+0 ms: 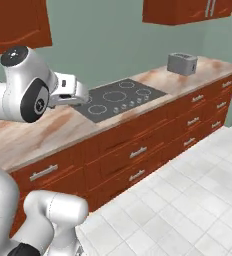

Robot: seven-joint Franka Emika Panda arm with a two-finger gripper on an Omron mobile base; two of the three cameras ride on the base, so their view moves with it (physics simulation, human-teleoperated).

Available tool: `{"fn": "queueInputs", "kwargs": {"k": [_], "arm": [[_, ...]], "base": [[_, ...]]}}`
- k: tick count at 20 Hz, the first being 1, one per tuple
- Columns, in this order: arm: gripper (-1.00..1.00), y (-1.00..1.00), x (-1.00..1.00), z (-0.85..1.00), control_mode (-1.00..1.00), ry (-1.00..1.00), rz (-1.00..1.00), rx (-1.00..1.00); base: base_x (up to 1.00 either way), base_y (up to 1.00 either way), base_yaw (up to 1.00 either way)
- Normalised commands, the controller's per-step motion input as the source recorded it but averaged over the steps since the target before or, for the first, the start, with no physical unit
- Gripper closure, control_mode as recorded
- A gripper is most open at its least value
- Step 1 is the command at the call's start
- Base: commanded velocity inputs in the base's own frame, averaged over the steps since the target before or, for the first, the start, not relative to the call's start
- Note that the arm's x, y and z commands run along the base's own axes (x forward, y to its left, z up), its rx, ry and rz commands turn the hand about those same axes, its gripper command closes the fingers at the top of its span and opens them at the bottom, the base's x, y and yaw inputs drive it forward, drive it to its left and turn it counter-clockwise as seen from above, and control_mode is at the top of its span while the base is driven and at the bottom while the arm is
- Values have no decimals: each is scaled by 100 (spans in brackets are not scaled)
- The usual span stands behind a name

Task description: Close all open cabinet doors.

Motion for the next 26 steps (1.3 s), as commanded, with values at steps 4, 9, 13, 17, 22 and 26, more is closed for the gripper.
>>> {"fn": "queueInputs", "kwargs": {"k": [4,9,13,17,22,26], "arm": [[-100,0,0,0,100,0,0,0],[-100,0,0,0,100,0,0,0],[-100,0,0,0,100,0,0,0],[-100,0,0,0,100,0,0,0],[-100,0,0,0,100,0,0,0],[-100,0,0,0,100,0,0,0]], "base": [[6,8,-95],[32,5,-68],[37,16,-54],[46,18,-33],[46,21,-46],[52,25,-33]]}}
